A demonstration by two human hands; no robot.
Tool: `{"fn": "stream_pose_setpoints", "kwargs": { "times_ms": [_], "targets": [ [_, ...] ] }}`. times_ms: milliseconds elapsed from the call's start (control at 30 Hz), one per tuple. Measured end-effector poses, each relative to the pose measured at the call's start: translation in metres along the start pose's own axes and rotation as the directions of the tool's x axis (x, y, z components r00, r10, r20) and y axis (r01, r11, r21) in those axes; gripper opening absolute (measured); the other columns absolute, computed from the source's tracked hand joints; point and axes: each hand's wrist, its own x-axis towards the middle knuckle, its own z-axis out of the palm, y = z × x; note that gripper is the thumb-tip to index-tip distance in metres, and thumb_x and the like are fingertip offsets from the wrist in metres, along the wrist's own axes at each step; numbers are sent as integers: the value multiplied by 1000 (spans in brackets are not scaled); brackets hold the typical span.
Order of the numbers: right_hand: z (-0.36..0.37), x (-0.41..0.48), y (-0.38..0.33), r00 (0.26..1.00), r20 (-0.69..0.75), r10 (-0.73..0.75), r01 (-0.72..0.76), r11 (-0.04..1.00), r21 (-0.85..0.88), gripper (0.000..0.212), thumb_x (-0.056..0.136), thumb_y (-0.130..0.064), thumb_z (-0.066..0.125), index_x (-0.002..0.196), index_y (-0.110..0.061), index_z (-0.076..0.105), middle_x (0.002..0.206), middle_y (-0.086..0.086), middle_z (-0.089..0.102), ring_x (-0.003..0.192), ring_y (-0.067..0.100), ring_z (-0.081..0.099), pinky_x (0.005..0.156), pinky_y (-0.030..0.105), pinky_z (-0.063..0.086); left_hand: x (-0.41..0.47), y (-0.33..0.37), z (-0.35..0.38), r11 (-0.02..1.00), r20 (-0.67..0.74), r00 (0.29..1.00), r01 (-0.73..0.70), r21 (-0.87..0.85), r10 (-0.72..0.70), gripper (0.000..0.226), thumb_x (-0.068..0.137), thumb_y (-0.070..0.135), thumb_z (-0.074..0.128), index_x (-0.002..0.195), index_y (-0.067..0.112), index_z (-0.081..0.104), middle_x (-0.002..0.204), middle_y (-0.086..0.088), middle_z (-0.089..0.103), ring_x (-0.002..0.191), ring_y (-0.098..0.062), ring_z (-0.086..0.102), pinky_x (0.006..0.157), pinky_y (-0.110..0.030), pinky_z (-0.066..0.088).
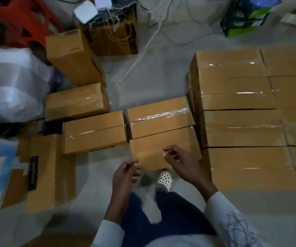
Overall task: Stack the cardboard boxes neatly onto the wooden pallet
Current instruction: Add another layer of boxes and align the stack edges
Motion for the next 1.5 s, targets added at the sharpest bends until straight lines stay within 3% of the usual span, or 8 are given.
{"fn": "stream_pose_setpoints", "kwargs": {
  "times_ms": [267,467,567,667,933,1100,1267,1500],
  "targets": [
    [62,120,145,815,-291,502,-353,827,438,12,100,-37,64,110,-40,69,101,-12,74,97,10,70,87,34,56,212,-66,58,953,154,975,112,283,-160,14,94,17,70,101,27,77,92,7,77,94,-17,71,84,-44,57],
    [156,244,295,521,-243,818,-450,505,736,17,100,-28,66,117,-28,64,118,1,70,108,21,67,96,48,56,402,-158,136,820,380,924,-191,540,-35,32,97,21,68,129,26,68,120,13,68,104,-2,63,80,-17,45],
    [203,297,361,322,-80,943,-492,239,837,36,96,-32,71,126,-17,60,127,13,63,110,28,63,86,48,59,488,-205,180,648,508,861,-387,656,1,48,97,30,67,143,23,58,133,4,59,114,-15,56,98,-27,45],
    [246,331,406,329,94,940,-456,71,887,34,89,-44,70,114,-21,69,128,12,65,106,28,63,59,37,58,548,-242,210,426,584,809,-552,717,67,69,80,50,53,138,12,59,134,-13,59,126,-34,52,107,-41,43],
    [272,358,438,261,261,929,-415,-137,900,78,79,-63,72,143,-25,49,140,4,54,122,33,51,100,65,45,567,-279,228,-129,692,699,-681,721,181,68,86,35,65,143,5,41,142,-17,39,129,-37,38,101,-47,39],
    [265,350,438,237,315,919,-279,-246,928,73,78,-64,77,132,-19,57,121,11,66,104,38,64,75,63,59,565,-272,234,44,569,822,-569,821,22,68,85,42,67,139,6,48,142,-17,39,132,-37,34,107,-47,34],
    [270,319,426,217,267,939,-272,-205,940,114,46,-83,77,139,-21,53,123,12,66,109,40,64,93,64,54,527,-264,215,158,511,856,-517,841,79,68,82,42,73,138,12,47,141,-13,36,131,-34,33,105,-43,31],
    [238,240,327,196,396,897,-435,-283,855,102,76,-88,59,155,-30,35,152,11,49,135,41,47,112,67,35,398,-181,179,124,464,843,-508,852,271,79,73,43,73,142,19,42,146,-9,44,137,-29,38,117,-49,25]
  ]
}}
